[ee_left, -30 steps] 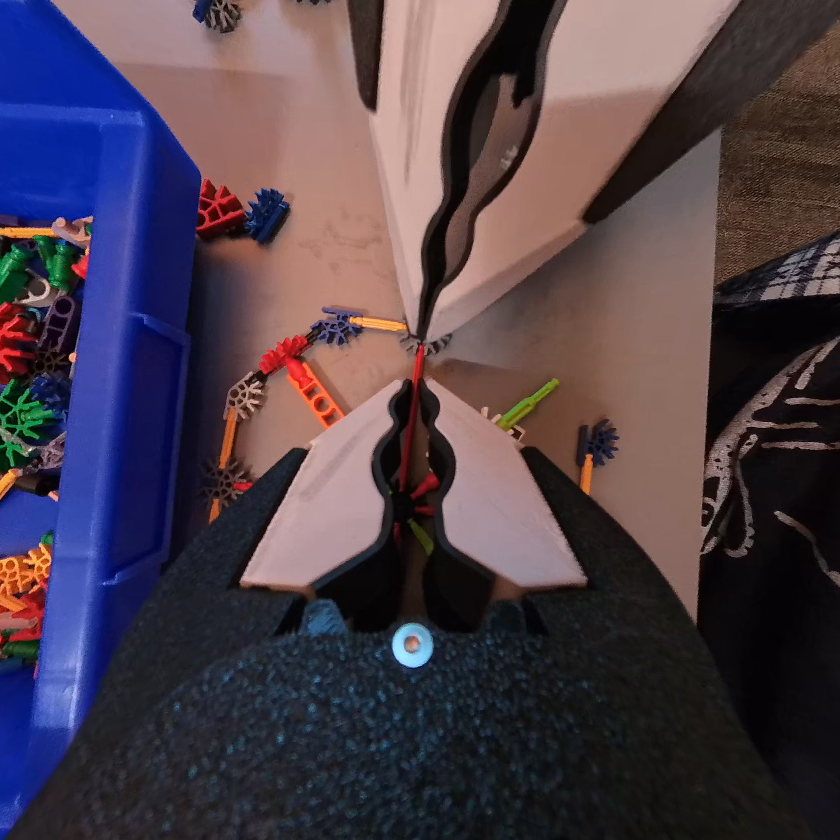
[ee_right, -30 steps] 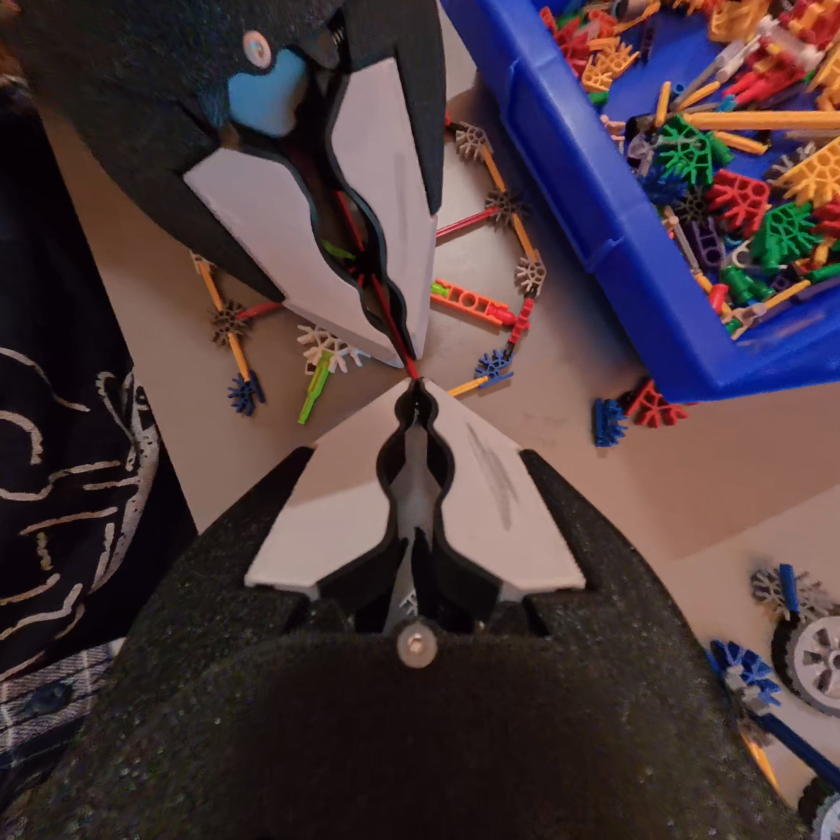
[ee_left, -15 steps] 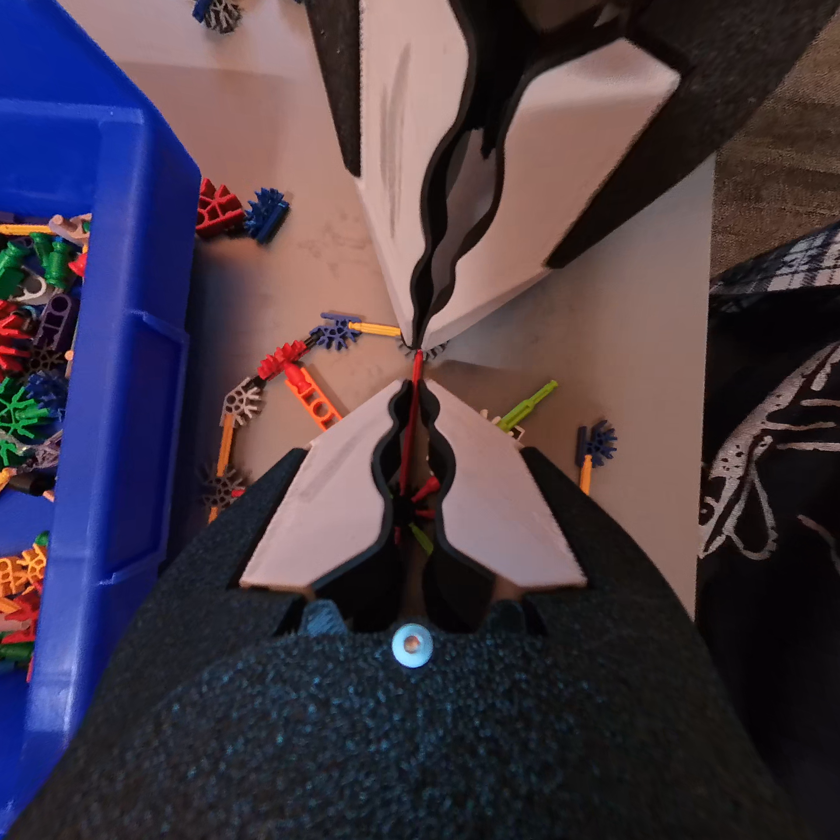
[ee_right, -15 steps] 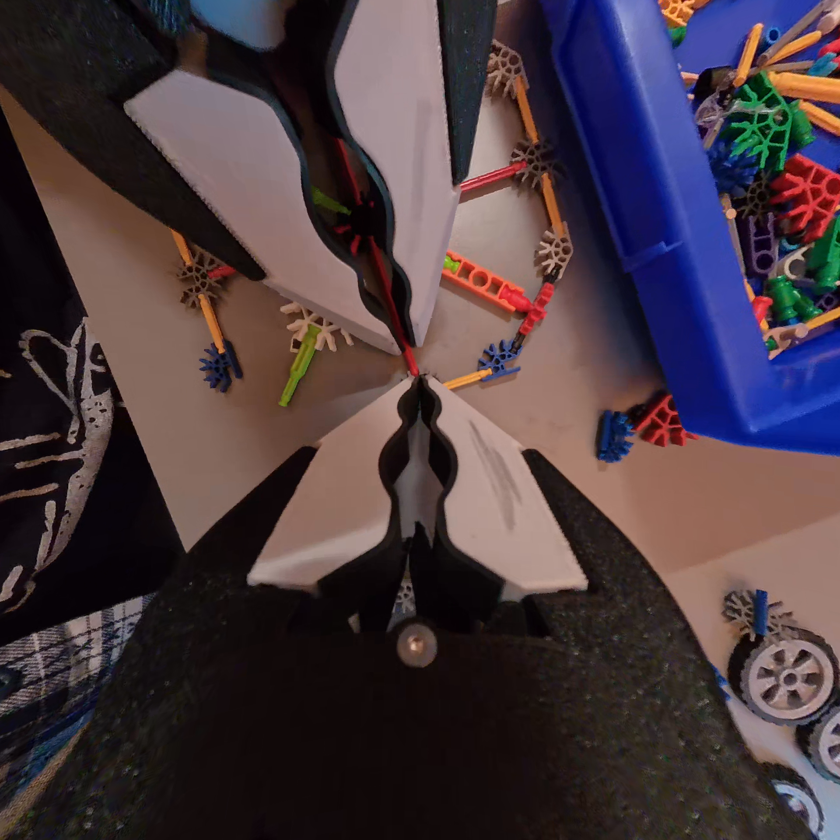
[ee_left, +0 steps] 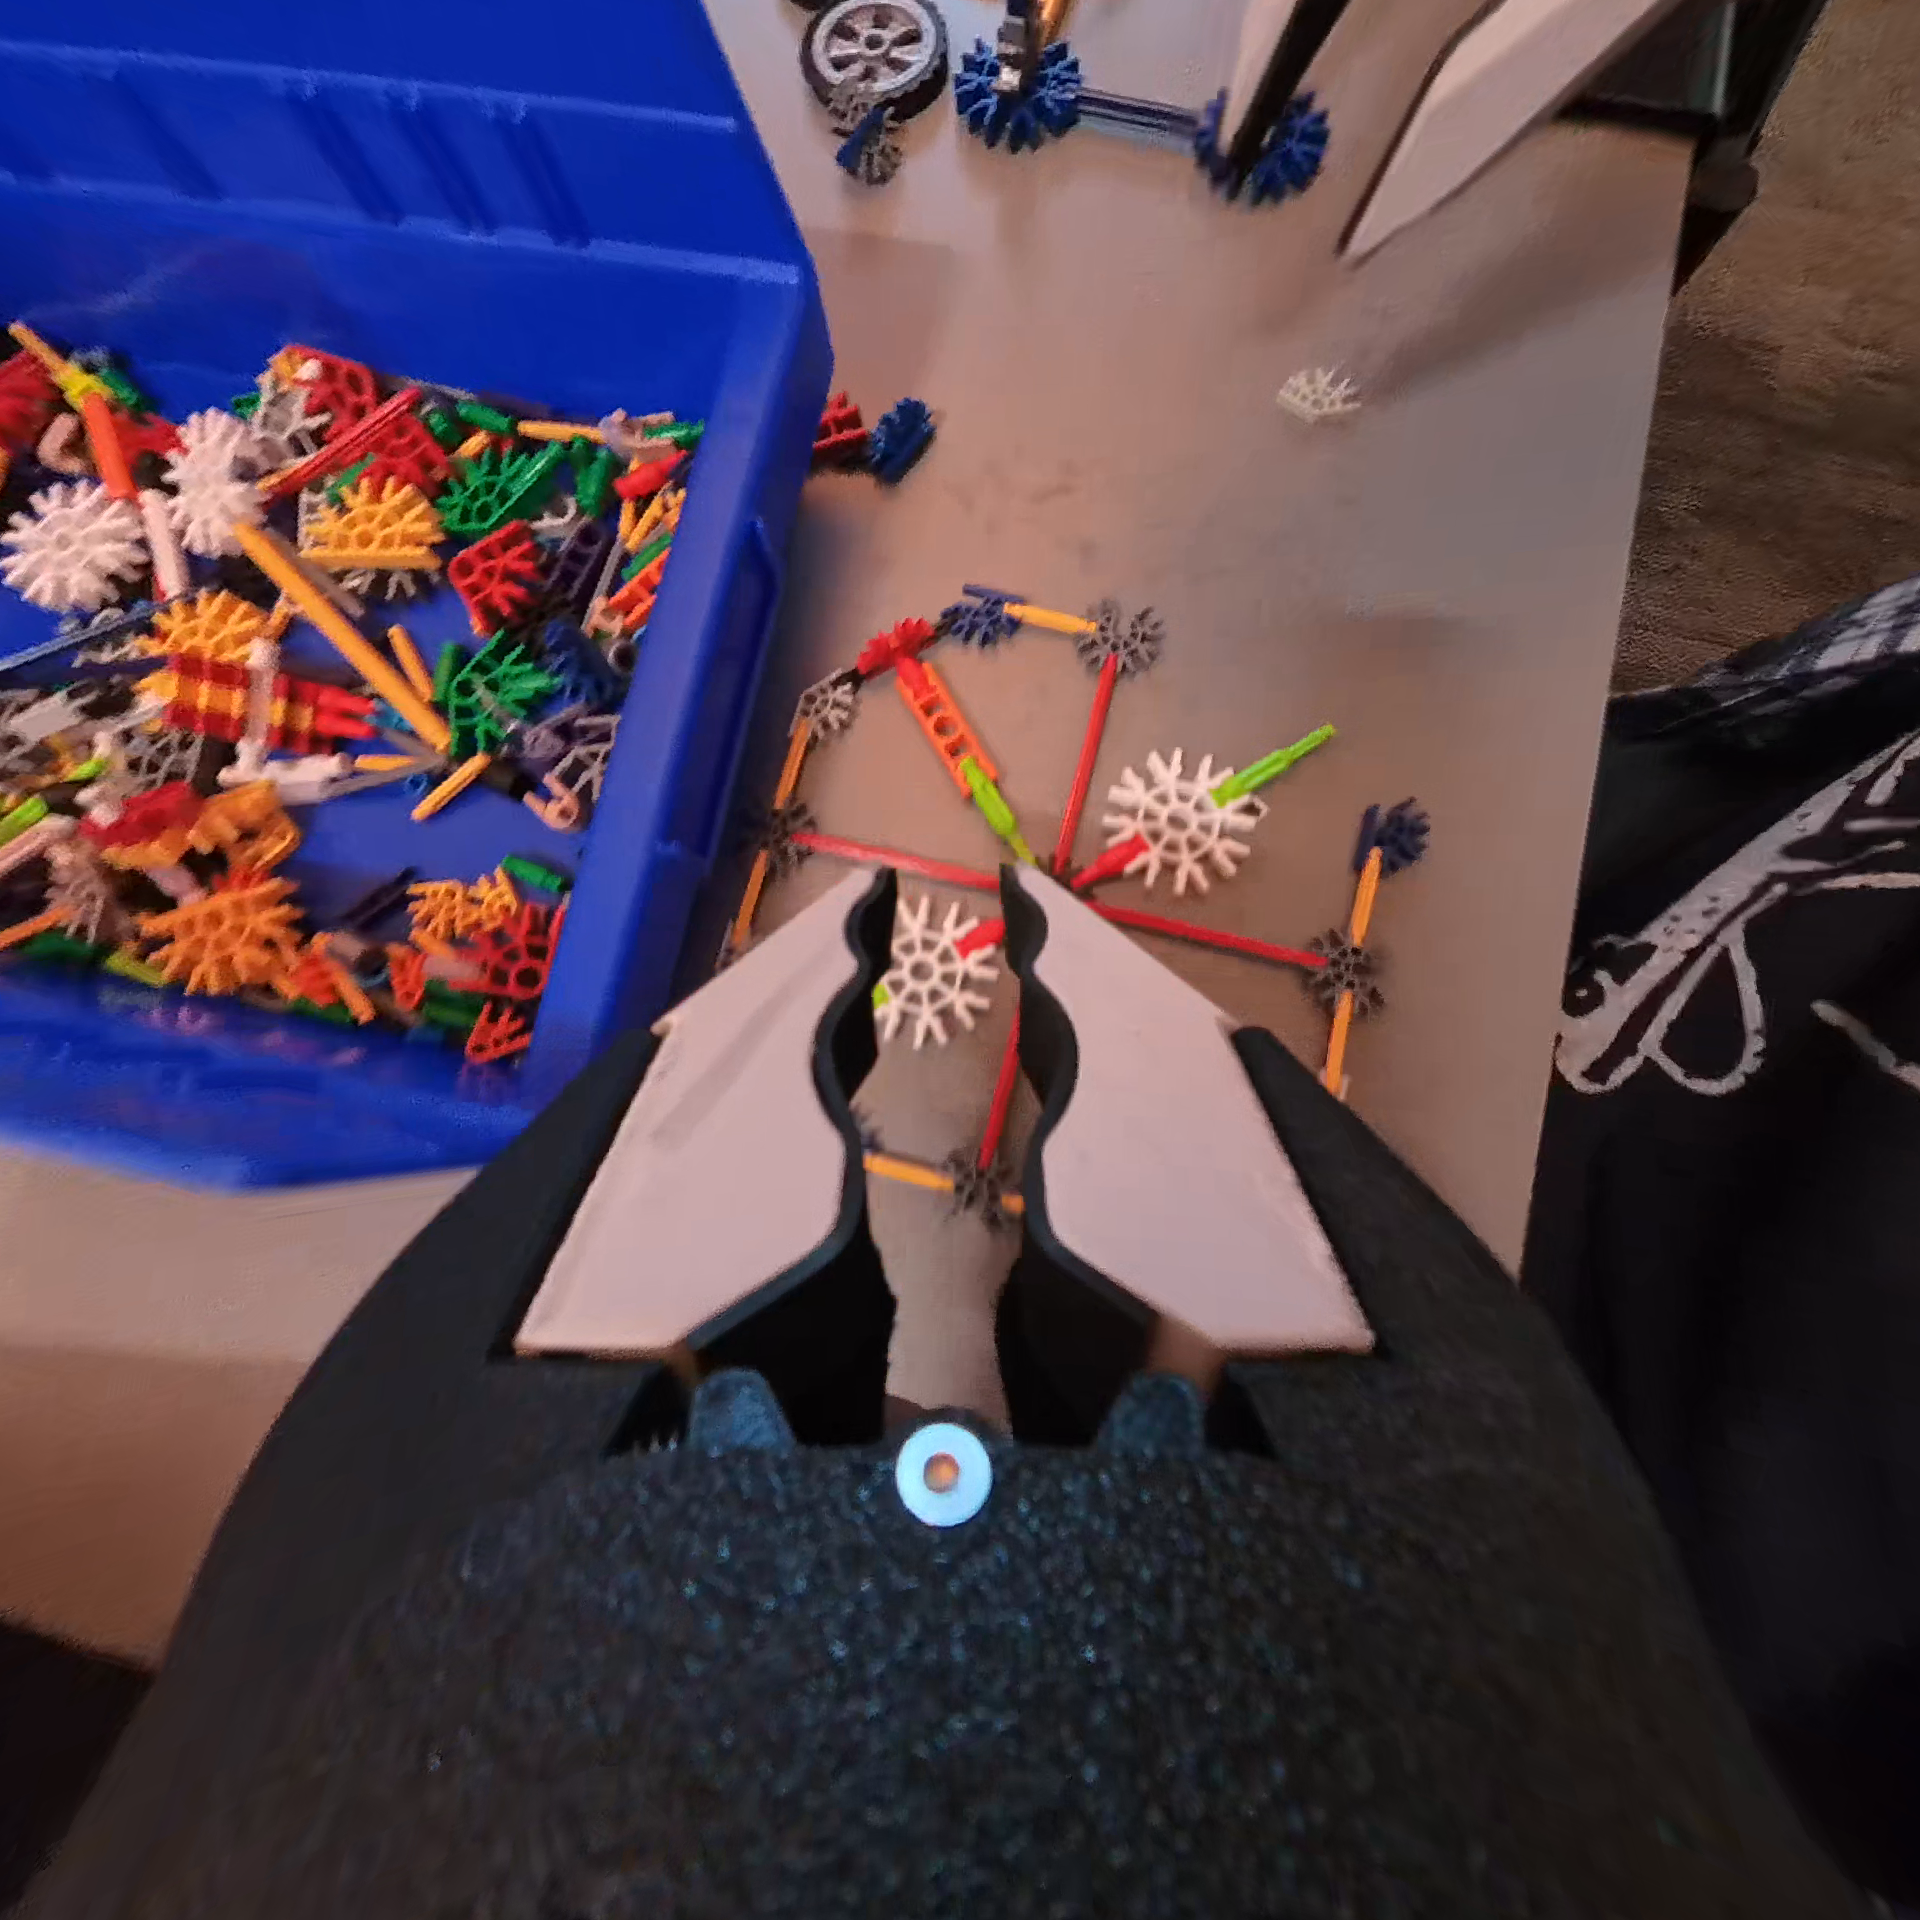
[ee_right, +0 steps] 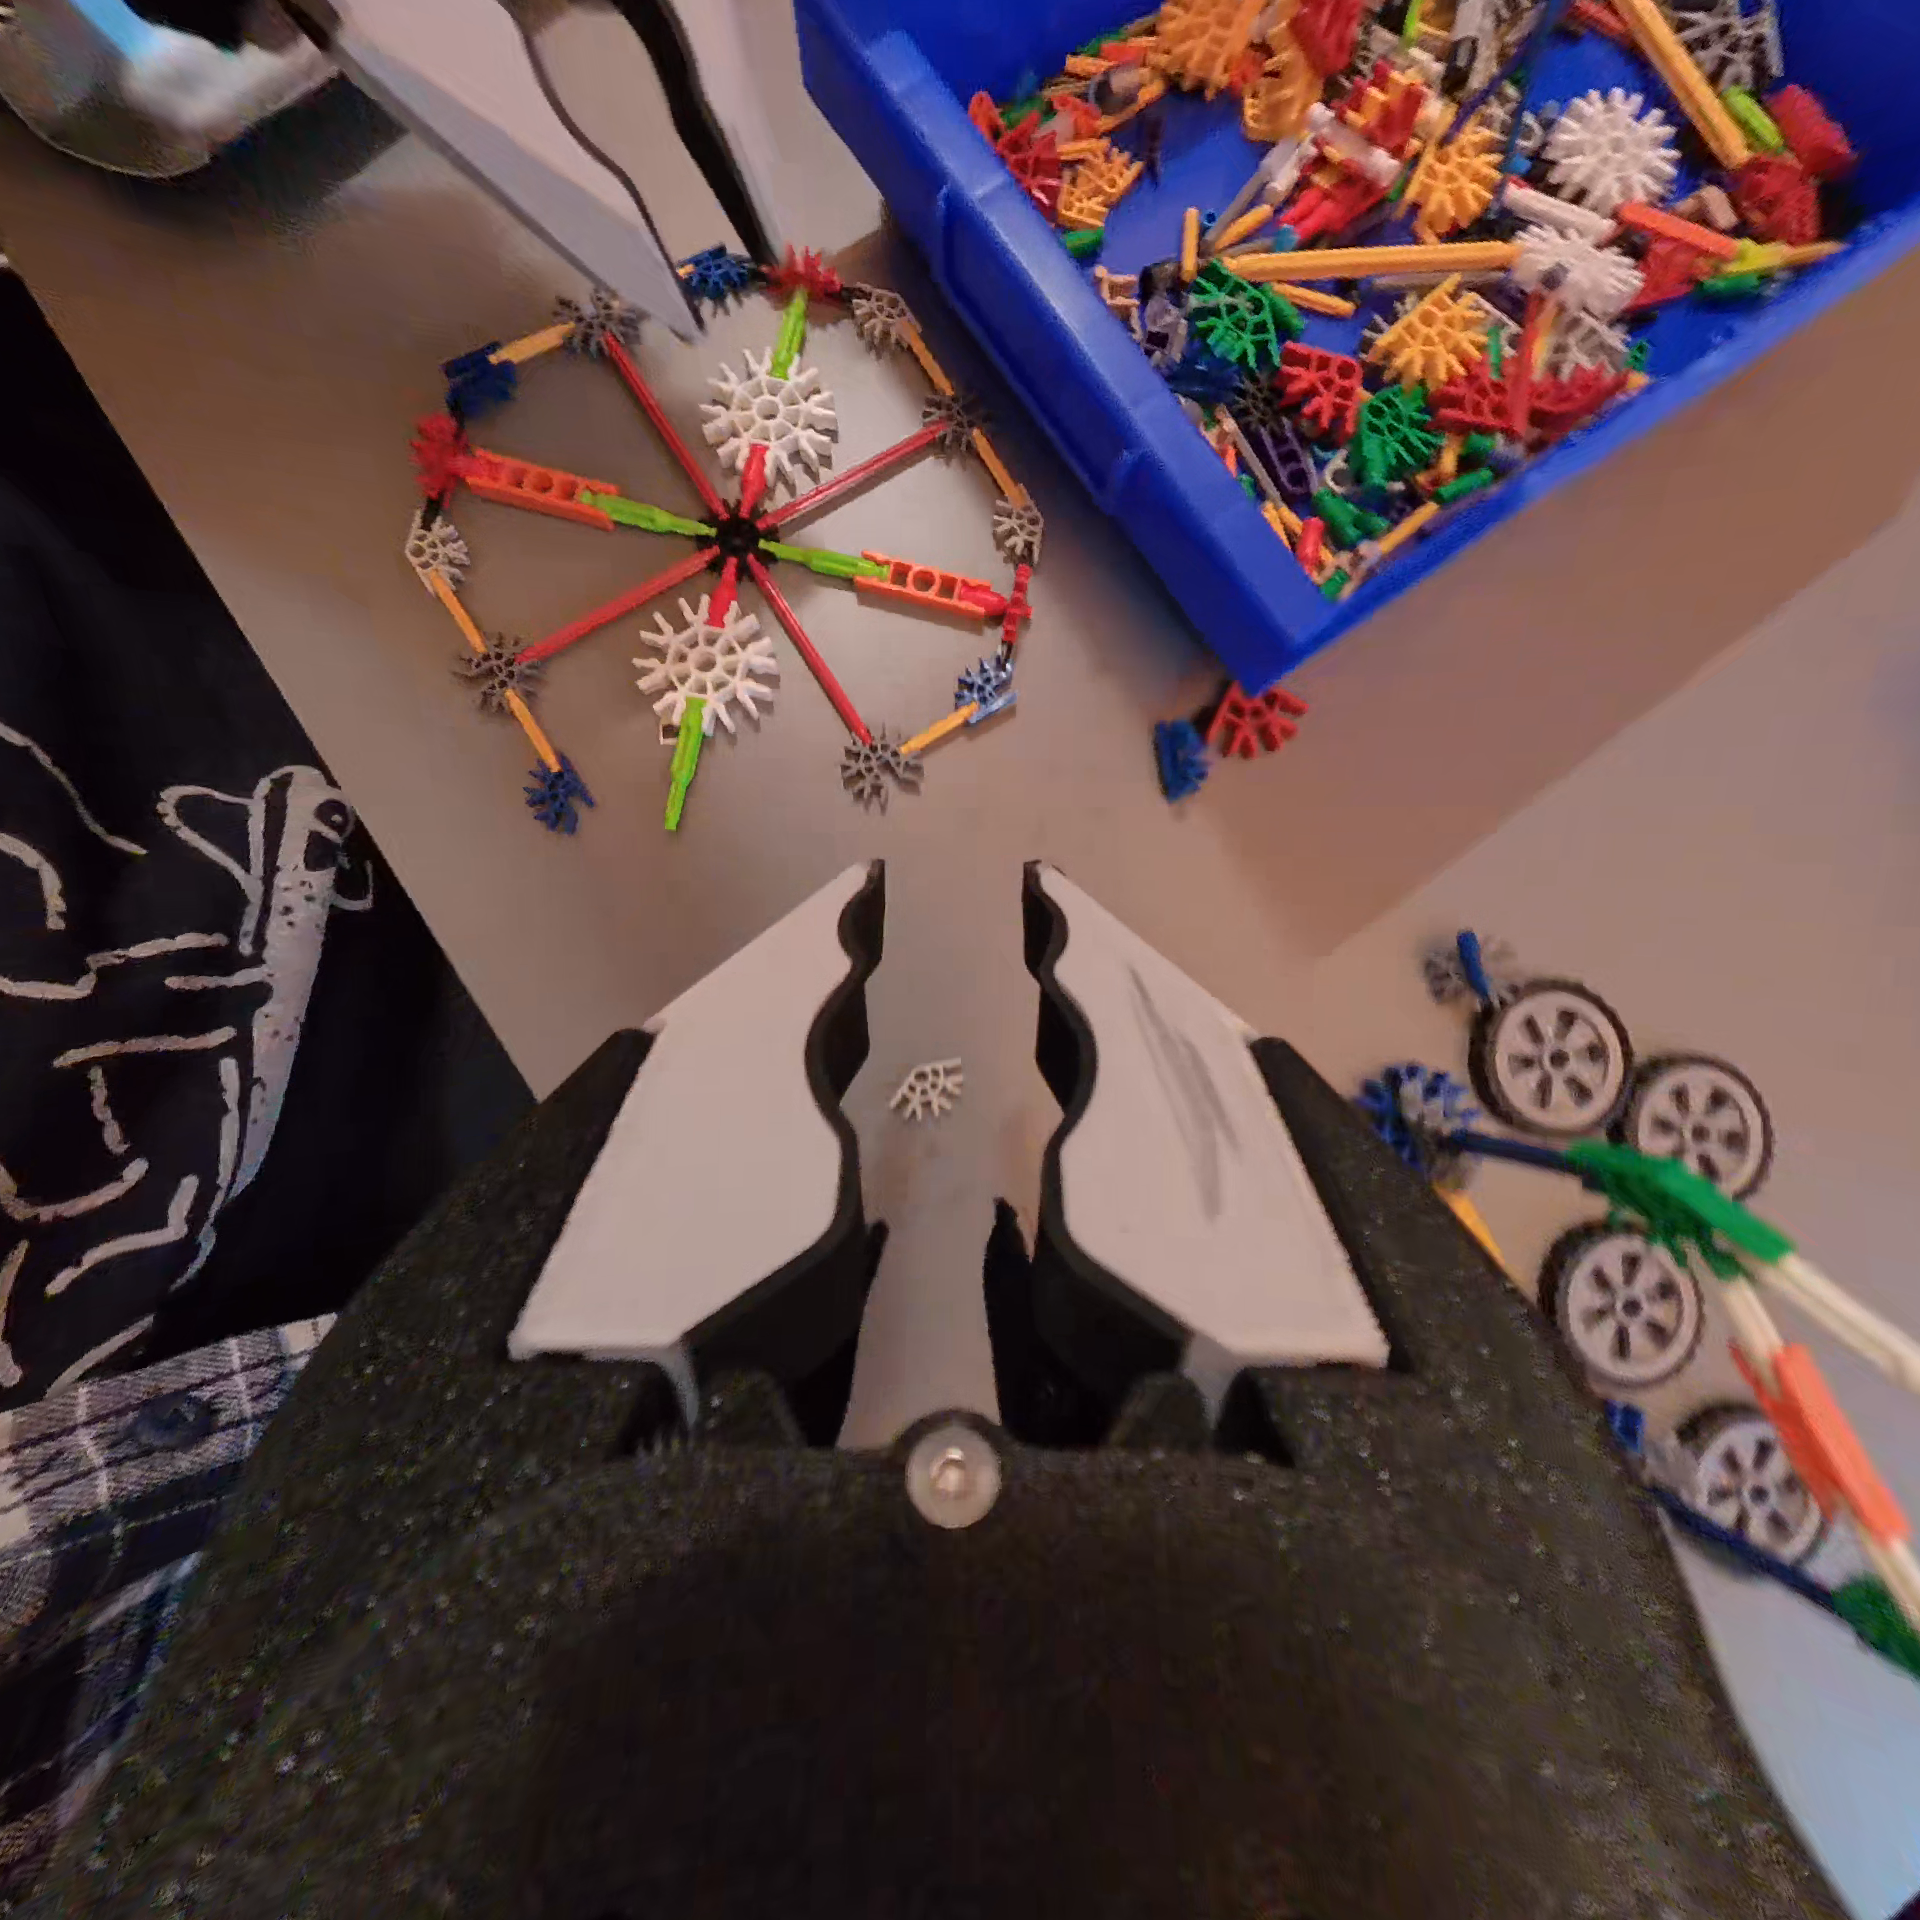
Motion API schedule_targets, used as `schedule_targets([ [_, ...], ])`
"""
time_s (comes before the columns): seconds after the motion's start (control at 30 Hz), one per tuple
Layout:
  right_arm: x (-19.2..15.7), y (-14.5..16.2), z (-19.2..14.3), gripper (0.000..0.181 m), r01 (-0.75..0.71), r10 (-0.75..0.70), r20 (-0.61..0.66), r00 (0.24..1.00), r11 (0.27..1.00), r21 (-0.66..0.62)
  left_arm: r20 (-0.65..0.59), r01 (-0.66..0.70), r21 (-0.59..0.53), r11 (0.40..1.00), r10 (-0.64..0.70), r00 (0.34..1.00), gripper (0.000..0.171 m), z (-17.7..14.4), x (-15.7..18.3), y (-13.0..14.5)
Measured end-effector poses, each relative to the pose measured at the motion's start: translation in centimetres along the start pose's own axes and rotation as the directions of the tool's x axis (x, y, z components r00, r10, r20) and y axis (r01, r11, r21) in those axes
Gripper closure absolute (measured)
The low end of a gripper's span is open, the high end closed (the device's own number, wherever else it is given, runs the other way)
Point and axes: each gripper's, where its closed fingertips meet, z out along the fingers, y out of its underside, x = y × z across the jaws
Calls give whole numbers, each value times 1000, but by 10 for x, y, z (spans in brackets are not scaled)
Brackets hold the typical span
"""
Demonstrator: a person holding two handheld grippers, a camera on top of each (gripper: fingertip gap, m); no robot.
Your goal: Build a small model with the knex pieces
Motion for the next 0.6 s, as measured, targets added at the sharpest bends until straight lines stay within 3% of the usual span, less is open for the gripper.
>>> schedule_targets([
  [0.23, -12, 37, -5, 154, -57, 55, -38, 998, 997, -45, 52, 29, 6, 1000, -29, 998, 150, -32, 0, 21],
  [0.6, -13, 77, 22, 145, -119, 103, -117, 988, 983, -140, 38, 32, -17, 999, -32, 999, 147, -34, 26, 46],
])
